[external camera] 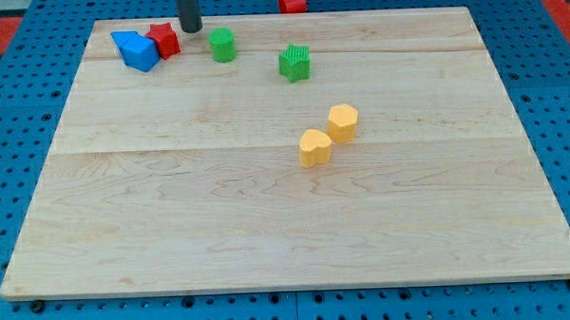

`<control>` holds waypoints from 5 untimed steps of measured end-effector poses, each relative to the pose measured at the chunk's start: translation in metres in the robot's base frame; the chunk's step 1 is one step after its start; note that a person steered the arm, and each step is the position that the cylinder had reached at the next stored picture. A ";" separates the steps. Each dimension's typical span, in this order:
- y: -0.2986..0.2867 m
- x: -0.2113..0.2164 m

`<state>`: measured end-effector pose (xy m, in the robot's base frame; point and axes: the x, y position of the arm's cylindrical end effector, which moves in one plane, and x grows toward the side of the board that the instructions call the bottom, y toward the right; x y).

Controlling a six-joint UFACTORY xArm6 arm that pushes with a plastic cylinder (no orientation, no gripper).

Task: Place the green star to the top of the yellow hexagon

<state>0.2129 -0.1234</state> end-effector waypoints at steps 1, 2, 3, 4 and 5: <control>0.016 0.009; 0.031 0.032; 0.052 0.051; 0.089 0.059; 0.116 0.057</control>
<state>0.2701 -0.0075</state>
